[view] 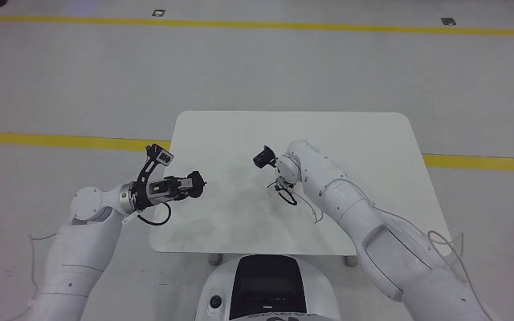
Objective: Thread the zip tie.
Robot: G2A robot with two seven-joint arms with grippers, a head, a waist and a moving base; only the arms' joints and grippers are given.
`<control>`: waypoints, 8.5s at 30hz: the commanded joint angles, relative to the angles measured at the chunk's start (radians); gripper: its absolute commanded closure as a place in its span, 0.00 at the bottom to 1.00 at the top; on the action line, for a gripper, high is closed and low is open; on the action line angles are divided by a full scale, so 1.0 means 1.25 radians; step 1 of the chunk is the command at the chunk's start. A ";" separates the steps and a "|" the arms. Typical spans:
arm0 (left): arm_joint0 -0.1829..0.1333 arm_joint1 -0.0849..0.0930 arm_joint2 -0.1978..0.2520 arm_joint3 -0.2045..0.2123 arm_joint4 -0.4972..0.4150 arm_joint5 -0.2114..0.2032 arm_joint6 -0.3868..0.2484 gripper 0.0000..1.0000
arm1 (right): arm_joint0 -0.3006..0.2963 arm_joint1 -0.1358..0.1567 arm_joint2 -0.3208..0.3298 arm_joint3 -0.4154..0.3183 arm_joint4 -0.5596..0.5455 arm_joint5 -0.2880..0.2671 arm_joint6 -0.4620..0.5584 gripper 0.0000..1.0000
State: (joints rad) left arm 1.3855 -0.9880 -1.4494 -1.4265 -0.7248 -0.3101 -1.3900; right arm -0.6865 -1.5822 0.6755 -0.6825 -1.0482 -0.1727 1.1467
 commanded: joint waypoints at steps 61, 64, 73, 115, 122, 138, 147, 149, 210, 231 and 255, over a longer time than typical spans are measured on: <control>0.000 0.000 0.000 0.000 0.000 0.000 0.000 1.00 | 0.062 -0.070 -0.013 0.196 0.017 0.013 -0.069 0.82; 0.000 0.000 0.000 0.000 0.000 0.000 0.000 1.00 | 0.065 -0.073 -0.013 0.203 0.017 0.014 -0.067 0.84; 0.000 0.000 0.000 0.000 0.000 0.000 0.000 1.00 | 0.070 -0.080 -0.012 0.220 0.017 0.013 -0.071 1.00; 0.000 0.000 0.000 0.000 0.000 0.000 0.000 1.00 | -0.127 0.054 0.139 -0.299 -0.177 0.108 0.127 1.00; 0.000 0.000 0.000 0.000 0.000 0.000 0.000 1.00 | -0.174 0.072 0.176 -0.379 -0.217 0.127 0.128 1.00; 0.000 0.000 0.000 0.000 0.000 0.000 0.000 1.00 | -0.233 0.095 0.311 -0.441 -0.087 0.092 0.028 1.00; 0.000 0.000 0.000 0.000 0.000 0.000 0.000 1.00 | -0.306 0.120 0.425 -0.507 0.051 -0.025 -0.045 1.00; 0.000 0.000 0.000 0.000 0.000 0.000 0.000 1.00 | -0.306 0.120 0.425 -0.507 0.051 -0.025 -0.045 1.00; -0.237 -0.107 0.346 0.250 0.014 -0.024 0.208 1.00 | -0.652 0.142 0.456 -0.751 0.063 -0.012 -0.979 1.00; -0.212 -0.137 0.376 0.241 0.041 -0.024 0.325 1.00 | -0.735 0.136 0.385 -0.776 -0.016 0.043 -1.143 1.00; -0.274 -0.156 0.386 0.334 0.116 -0.024 0.218 1.00 | -0.750 0.131 0.344 -0.772 -0.038 0.096 -1.160 1.00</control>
State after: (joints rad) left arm 1.0489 -1.1814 -0.9649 -1.0154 -0.5745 -0.3403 -1.0962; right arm -1.6225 -1.4184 1.1088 -1.6471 -1.0934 -0.0616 -0.3094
